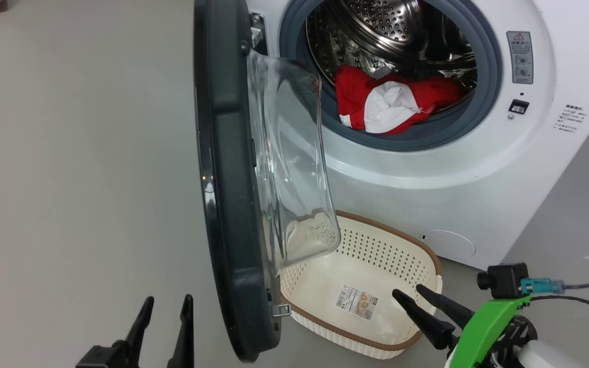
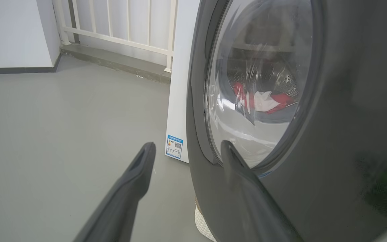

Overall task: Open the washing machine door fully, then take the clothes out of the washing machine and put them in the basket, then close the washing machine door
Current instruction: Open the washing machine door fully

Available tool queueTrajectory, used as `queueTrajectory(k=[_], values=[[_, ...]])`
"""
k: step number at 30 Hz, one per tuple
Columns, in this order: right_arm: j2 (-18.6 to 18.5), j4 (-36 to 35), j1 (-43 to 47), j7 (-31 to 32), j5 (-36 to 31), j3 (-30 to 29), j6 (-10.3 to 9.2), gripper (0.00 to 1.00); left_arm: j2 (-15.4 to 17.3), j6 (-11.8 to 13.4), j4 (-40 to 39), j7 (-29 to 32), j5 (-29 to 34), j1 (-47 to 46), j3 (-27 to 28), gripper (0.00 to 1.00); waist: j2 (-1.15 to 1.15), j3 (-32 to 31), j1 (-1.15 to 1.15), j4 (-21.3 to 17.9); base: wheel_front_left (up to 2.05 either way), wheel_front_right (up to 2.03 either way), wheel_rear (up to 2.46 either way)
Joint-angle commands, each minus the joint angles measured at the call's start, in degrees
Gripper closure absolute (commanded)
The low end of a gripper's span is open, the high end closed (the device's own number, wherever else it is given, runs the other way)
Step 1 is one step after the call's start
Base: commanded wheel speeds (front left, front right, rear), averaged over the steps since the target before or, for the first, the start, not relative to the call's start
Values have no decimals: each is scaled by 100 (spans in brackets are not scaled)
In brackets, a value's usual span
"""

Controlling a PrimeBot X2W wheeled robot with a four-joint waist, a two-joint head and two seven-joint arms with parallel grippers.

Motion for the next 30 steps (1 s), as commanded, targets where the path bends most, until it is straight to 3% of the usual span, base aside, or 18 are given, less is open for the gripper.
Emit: queueTrajectory(k=[1,7,13,30], values=[[-149,-76,-112,-264,-120,134,43,0,50,0,-98,-69,13,-175,198,0,0,2,0,-7,0,0,0],[-298,245,-300,-1298,-417,585,43,0,50,-1,-71,-69,21,-174,204,0,0,-12,0,-13,0,0,0],[-285,412,-379,-1499,-785,591,43,0,50,-1,-66,-69,33,-154,209,0,0,-33,0,-12,0,0,0],[584,-357,673,-1509,-3538,-1795,43,0,50,-24,-89,-69,70,-107,204,0,0,-83,0,44,0,0,0]])
